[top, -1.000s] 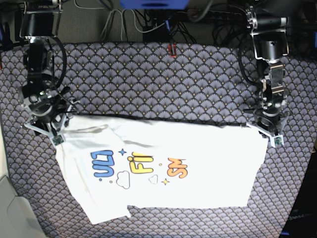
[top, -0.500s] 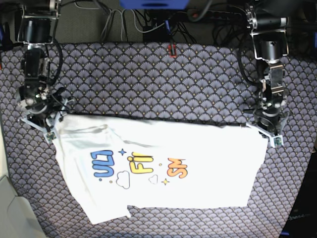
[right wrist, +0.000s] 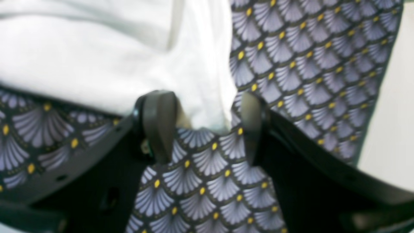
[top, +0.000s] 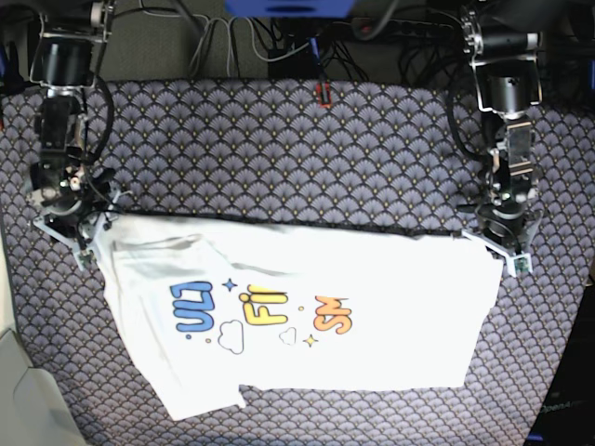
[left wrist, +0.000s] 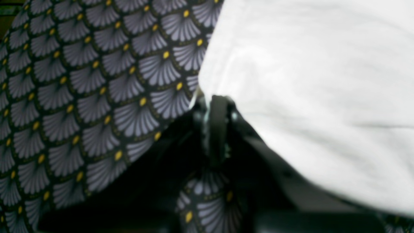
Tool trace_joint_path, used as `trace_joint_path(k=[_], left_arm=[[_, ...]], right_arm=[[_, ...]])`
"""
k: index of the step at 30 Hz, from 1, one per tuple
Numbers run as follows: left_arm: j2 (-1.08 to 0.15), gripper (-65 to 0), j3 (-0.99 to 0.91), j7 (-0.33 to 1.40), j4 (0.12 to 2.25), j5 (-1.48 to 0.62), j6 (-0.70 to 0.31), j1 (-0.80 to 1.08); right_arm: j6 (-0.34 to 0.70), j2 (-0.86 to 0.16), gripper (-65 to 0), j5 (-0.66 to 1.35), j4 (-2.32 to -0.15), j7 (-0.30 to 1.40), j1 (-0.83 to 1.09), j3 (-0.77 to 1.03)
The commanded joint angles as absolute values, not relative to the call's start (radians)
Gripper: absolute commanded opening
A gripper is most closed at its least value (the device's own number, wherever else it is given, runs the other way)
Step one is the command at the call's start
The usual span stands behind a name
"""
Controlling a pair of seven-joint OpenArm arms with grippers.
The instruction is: Fold the T-shirt properly
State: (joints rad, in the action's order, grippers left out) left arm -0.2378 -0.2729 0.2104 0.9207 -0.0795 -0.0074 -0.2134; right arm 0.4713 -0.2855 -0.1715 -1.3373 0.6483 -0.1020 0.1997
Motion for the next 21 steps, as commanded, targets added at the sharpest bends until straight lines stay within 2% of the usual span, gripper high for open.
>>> trace_joint_path(k=[1,4,6,11,15,21], left_arm=[[-0.249,-63.2,-0.277,0.220,0.929,-0.073,-0.004,-0.226],[-0.249,-63.2,-0.277,0.220,0.929,-0.071,-0.004,-0.226],[-0.249,-63.2,-0.277,0.220,0.929,-0.071,-0.004,-0.226],[-0.263,-63.8,-0.277,0.223,0.938,-0.071,-0.004,-0.217],[-0.272,-64.5,-0.275,0.229,0.941,-0.077,-0.005,-0.216],[-0.272,-64.5,-0.277,0.234,1.075,-0.070,-0.005,-0.143]], right_arm=[[0.466,-0.300,-31.9,-0.168,-1.340,0.615,-0.128,0.202],[0.466,-0.302,-34.0,-0.166,-1.279,0.576,-0.131,0.202],[0.466,-0.303,-39.4,-0.166,-1.251,0.558,-0.131,0.205],[0.466,-0.314,-65.0,-0.166,-1.237,0.553,-0.131,0.206],[0.466,-0.318,-65.0,-0.166,-1.264,0.552,-0.122,0.208],[0.466,-0.326,-65.0,-0.166,-1.423,0.558,-0.041,0.208]])
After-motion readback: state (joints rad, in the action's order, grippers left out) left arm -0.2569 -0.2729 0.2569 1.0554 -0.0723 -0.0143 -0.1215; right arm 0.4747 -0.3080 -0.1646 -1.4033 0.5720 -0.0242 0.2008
